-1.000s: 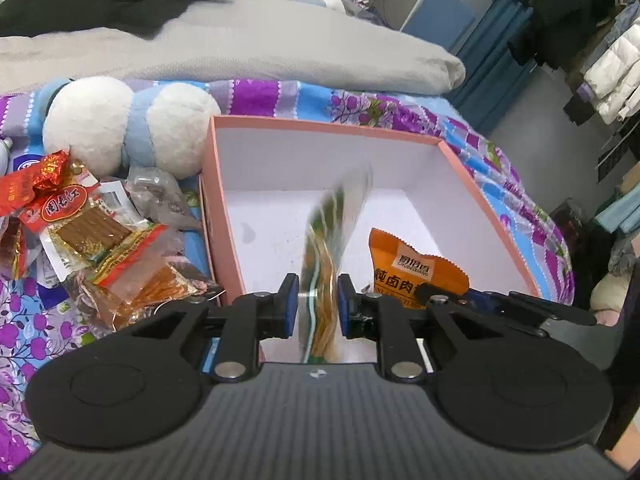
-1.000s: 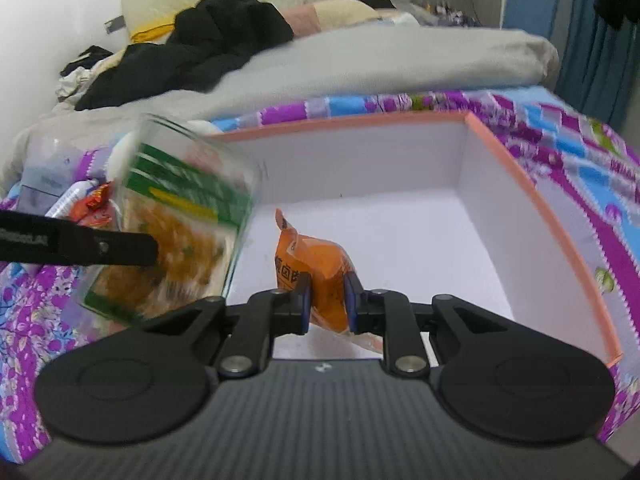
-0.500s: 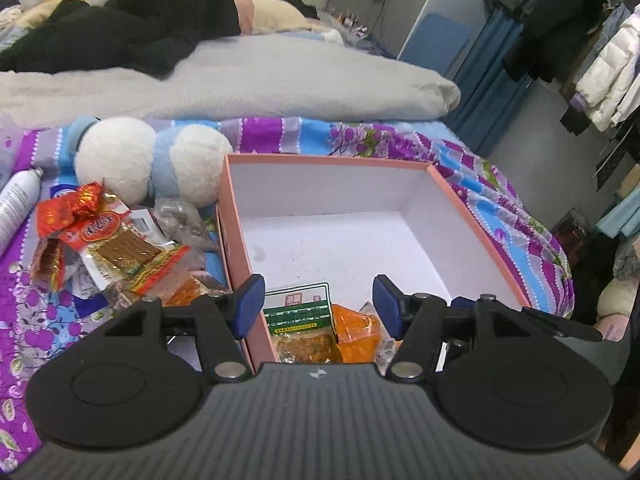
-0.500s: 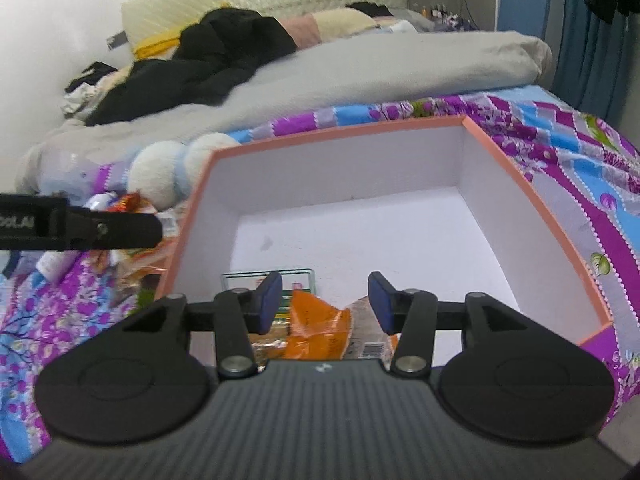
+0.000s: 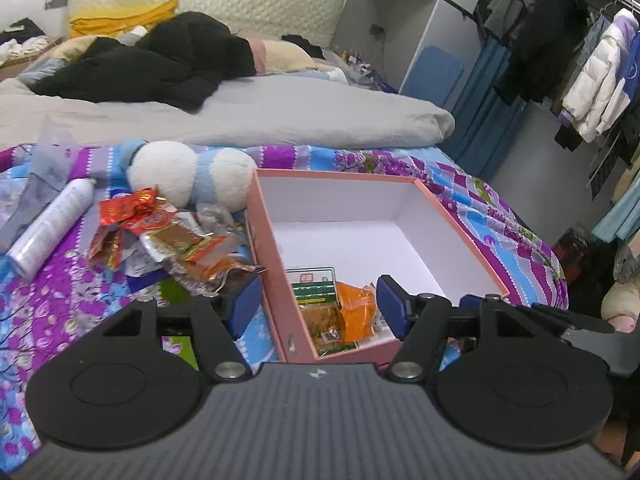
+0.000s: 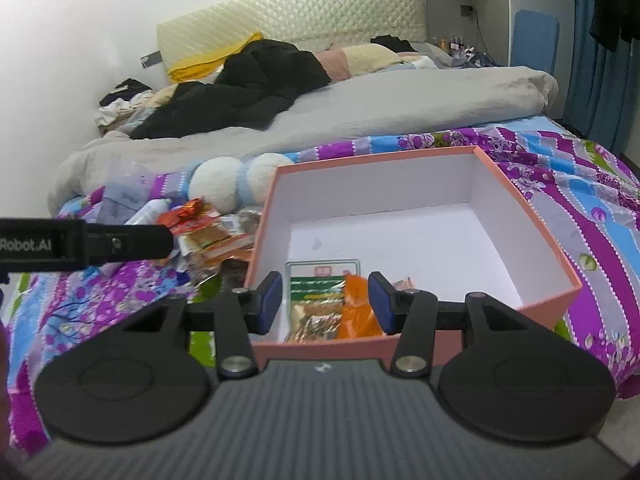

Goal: Organize snacks

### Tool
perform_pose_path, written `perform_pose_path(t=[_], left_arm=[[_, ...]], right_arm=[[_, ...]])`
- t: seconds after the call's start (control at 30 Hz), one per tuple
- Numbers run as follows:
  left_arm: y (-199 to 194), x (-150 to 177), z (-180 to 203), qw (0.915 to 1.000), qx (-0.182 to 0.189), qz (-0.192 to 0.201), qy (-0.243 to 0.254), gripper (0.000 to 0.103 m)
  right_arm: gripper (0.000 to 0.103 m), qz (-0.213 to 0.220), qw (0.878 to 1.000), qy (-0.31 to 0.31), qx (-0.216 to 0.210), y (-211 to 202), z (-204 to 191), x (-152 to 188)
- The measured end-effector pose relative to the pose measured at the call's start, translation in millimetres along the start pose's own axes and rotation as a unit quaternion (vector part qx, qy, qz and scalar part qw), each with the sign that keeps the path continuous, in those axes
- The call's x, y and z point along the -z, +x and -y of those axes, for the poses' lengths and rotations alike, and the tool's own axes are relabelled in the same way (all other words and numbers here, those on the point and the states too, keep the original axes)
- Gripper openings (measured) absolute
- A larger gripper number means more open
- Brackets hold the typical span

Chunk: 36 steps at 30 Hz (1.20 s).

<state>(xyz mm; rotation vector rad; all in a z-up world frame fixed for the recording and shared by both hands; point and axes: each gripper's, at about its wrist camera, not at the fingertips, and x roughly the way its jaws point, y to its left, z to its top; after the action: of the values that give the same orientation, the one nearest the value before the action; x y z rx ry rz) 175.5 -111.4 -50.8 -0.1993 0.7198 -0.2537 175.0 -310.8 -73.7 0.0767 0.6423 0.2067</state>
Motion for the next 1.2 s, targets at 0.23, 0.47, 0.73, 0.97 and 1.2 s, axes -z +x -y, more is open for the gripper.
perform_pose_path(t=[0.23,0.47,0.73,0.97,1.2], left_arm=[[-45.5,22.7,-10.8,0.9992,-0.029,0.024,-0.012,0.075],[-82.4,55.1,-29.1,0.9970,-0.053,0.040,-0.040,0.076],[-112.4,97.9,-55.5,0.9926,-0.080,0.038,-0.083,0.076],[-98.7,106.0,-82.1,0.9895,-0.091,0.021,-0.111,0.076],[-75.2,92.4,-106.0,0.9869,-0.092,0.015,-0.132,0.076]], right_arm=[[0.050,0.013,1.000,-0.010,-0.013,-30.0,-18.4,18.5],[0.050,0.028,0.998,-0.027,-0.040,-53.7,-36.9,36.4],[0.050,0.024,0.994,-0.061,-0.084,-67.2,-64.0,62.3],[0.050,0.019,0.991,-0.091,-0.092,-58.4,-80.4,71.7],[0.050,0.014,0.989,-0.101,-0.105,-38.4,-87.1,62.1]])
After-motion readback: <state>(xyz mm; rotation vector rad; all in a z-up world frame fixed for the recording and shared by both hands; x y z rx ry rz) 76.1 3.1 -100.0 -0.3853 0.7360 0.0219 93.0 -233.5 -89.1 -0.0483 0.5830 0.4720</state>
